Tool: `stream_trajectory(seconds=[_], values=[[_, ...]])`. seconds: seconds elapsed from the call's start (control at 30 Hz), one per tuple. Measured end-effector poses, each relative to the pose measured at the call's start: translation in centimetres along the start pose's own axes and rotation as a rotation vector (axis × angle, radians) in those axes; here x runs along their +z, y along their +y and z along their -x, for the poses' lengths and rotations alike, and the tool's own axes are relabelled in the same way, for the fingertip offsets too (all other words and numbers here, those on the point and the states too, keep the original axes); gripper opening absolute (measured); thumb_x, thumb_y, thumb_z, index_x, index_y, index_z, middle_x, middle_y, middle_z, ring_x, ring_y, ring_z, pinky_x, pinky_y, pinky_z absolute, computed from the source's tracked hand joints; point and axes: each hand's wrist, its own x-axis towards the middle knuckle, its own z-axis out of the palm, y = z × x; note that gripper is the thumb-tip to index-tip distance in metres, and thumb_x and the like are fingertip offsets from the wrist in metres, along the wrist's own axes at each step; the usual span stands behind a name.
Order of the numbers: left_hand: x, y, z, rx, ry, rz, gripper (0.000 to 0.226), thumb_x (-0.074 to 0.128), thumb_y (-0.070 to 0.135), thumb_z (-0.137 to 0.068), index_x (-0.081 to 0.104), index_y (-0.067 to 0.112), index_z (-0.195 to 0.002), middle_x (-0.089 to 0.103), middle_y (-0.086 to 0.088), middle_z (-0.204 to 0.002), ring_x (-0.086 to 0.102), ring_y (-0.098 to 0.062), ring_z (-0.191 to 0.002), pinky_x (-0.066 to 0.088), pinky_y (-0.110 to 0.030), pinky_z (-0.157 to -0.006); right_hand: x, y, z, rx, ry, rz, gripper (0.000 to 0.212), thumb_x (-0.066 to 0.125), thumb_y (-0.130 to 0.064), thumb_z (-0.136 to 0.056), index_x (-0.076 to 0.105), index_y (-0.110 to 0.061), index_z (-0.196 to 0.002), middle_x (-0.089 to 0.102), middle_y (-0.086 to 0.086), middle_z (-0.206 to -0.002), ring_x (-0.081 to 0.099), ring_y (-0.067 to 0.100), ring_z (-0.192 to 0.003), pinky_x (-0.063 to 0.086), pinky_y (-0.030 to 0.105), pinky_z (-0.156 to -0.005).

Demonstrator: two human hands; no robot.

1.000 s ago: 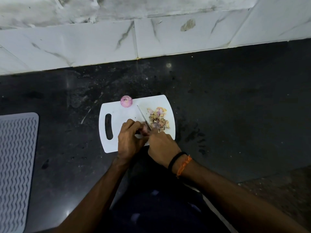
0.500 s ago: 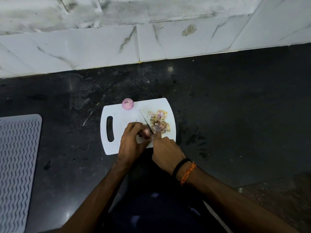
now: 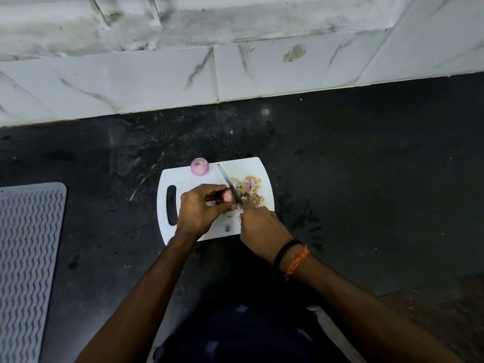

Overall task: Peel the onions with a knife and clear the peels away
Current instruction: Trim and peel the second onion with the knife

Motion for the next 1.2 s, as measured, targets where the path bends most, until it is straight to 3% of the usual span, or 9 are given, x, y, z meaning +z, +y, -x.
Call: stream_trajectory(seconds=[0.1, 0.2, 0.3, 0.43, 0.6, 0.77, 0.97, 1.1, 1.2], values=[[-0.1, -0.5, -0.3, 0.056, -0.005, -0.073, 0.048, 0.094, 0.019, -0.065, 0.076, 0.019, -0.109, 0.075, 0.010, -0.099, 0.071, -0.002, -0.089, 0.056, -0.020, -0.087, -0.2, -0.3, -0.4, 0.008, -0.017, -0.012, 0.033, 0.044, -0.010, -0.098, 0.042, -0.001, -0.130, 0.063, 0.021, -0.112, 0.063, 0.039, -0.099, 0.039, 0.033, -0.071], [-0.2, -0.5, -0.5, 0.113, -0.053, -0.121, 0.054, 0.092, 0.024, -0.066, 0.075, 0.014, -0.116, 0.073, 0.003, -0.107, 0.070, -0.014, -0.094, 0.060, -0.034, -0.086, -0.6, -0.6, -0.9, 0.011, -0.041, -0.035, 0.034, 0.050, -0.014, -0.098, 0.045, -0.001, -0.129, 0.062, 0.019, -0.117, 0.062, 0.036, -0.103, 0.046, 0.036, -0.078], [-0.1, -0.6, -0.7, 0.153, -0.065, -0.163, 0.056, 0.087, 0.031, -0.064, 0.076, 0.015, -0.116, 0.073, 0.000, -0.103, 0.070, -0.022, -0.093, 0.061, -0.043, -0.083, -0.6, -0.5, -0.7, 0.020, -0.031, -0.039, 0.032, 0.050, -0.014, -0.098, 0.046, -0.001, -0.127, 0.061, 0.019, -0.119, 0.061, 0.035, -0.104, 0.043, 0.033, -0.078], [0.3, -0.9, -0.4, 0.133, -0.027, -0.144, 0.053, 0.093, 0.013, -0.064, 0.076, 0.011, -0.114, 0.071, 0.001, -0.101, 0.069, -0.021, -0.093, 0.061, -0.044, -0.083, 0.1, -0.4, 0.4, 0.041, -0.058, -0.007, 0.043, 0.048, -0.014, -0.098, 0.039, -0.001, -0.138, 0.062, 0.018, -0.120, 0.062, 0.035, -0.102, 0.048, 0.035, -0.081], [0.4, -1.3, -0.1, 0.134, -0.025, -0.105, 0.052, 0.093, 0.010, -0.063, 0.077, 0.011, -0.112, 0.071, 0.000, -0.101, 0.069, -0.016, -0.093, 0.061, -0.040, -0.081, -0.7, -1.1, -0.7, 0.030, -0.044, -0.084, 0.037, 0.053, -0.015, -0.098, 0.045, 0.001, -0.130, 0.058, 0.020, -0.125, 0.058, 0.036, -0.111, 0.046, 0.036, -0.090], [0.6, -1.7, 0.2, 0.107, -0.007, -0.057, 0.052, 0.094, 0.010, -0.063, 0.077, 0.009, -0.112, 0.069, 0.001, -0.101, 0.068, -0.012, -0.094, 0.061, -0.038, -0.081, 1.6, 0.0, 1.4, 0.030, -0.040, 0.049, 0.054, 0.045, -0.012, -0.096, 0.030, 0.002, -0.145, 0.061, 0.022, -0.117, 0.061, 0.040, -0.103, 0.048, 0.040, -0.084], [0.7, -2.0, 0.4, 0.124, 0.000, -0.068, 0.050, 0.094, 0.012, -0.064, 0.076, 0.007, -0.111, 0.069, -0.003, -0.102, 0.068, -0.015, -0.094, 0.061, -0.039, -0.081, 2.4, 0.0, 0.4, 0.056, -0.013, 0.017, 0.068, 0.045, -0.008, -0.093, 0.015, 0.000, -0.153, 0.062, 0.022, -0.114, 0.061, 0.042, -0.105, 0.047, 0.043, -0.083], [0.6, -1.8, 0.4, 0.068, 0.038, 0.023, 0.050, 0.095, 0.016, -0.060, 0.076, 0.012, -0.106, 0.069, 0.000, -0.103, 0.068, -0.006, -0.095, 0.061, -0.028, -0.081, 3.6, 0.9, 2.8, 0.110, -0.064, 0.032, 0.040, 0.042, -0.007, -0.094, 0.035, -0.005, -0.133, 0.061, 0.021, -0.115, 0.061, 0.040, -0.105, 0.044, 0.040, -0.074], [0.4, -1.8, 0.5, 0.035, 0.044, 0.051, 0.050, 0.094, 0.019, -0.061, 0.073, 0.016, -0.106, 0.070, 0.002, -0.106, 0.069, -0.008, -0.096, 0.059, -0.025, -0.082, 4.7, 1.9, 3.1, 0.106, -0.070, 0.056, 0.029, 0.039, -0.006, -0.094, 0.037, -0.008, -0.122, 0.065, 0.018, -0.107, 0.064, 0.039, -0.095, 0.042, 0.041, -0.067]])
